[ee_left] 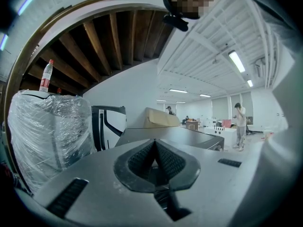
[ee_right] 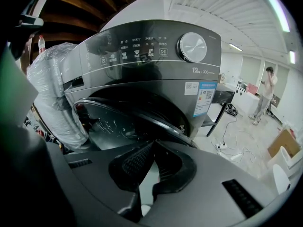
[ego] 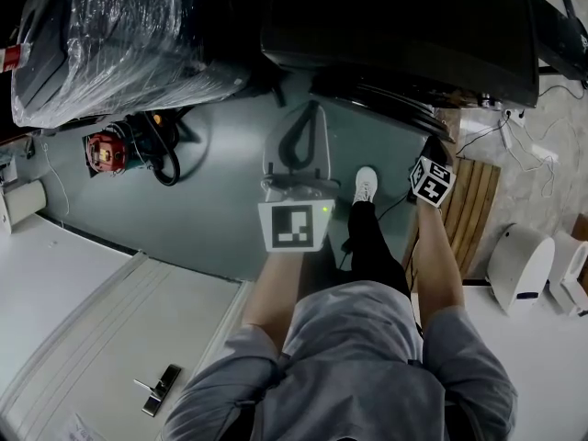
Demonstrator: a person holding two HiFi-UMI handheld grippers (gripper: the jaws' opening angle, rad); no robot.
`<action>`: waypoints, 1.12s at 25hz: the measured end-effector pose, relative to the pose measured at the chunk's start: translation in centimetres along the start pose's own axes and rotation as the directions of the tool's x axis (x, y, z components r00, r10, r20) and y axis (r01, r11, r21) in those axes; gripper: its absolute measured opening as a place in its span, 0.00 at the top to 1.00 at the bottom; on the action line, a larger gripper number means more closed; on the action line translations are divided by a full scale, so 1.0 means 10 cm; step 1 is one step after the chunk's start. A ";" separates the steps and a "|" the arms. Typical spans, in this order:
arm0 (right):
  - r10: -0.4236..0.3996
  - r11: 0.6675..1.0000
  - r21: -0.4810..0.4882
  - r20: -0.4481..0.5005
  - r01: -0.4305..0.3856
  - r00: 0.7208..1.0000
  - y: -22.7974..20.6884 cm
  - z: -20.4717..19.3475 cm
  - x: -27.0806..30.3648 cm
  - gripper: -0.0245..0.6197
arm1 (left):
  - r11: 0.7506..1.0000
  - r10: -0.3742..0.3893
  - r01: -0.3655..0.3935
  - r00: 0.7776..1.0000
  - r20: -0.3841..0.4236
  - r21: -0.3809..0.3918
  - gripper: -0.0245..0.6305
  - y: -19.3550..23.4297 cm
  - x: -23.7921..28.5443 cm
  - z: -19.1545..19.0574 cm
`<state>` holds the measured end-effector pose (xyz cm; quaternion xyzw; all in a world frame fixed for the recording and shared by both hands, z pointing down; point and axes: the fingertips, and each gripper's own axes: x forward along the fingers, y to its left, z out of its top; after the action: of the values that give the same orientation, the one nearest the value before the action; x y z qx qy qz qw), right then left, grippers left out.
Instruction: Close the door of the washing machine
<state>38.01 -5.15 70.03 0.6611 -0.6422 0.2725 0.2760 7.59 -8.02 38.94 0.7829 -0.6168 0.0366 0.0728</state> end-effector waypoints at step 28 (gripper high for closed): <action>0.030 1.000 0.008 -0.023 -0.030 0.999 -0.03 0.43 0.36 0.96 | 1.000 0.019 -0.019 1.000 0.014 -0.002 0.96 0.02 -0.03 0.05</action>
<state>38.46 -10.73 69.56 0.6493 -0.6477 0.2868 0.2770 7.32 -7.88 38.42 0.7771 -0.6248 0.0314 0.0691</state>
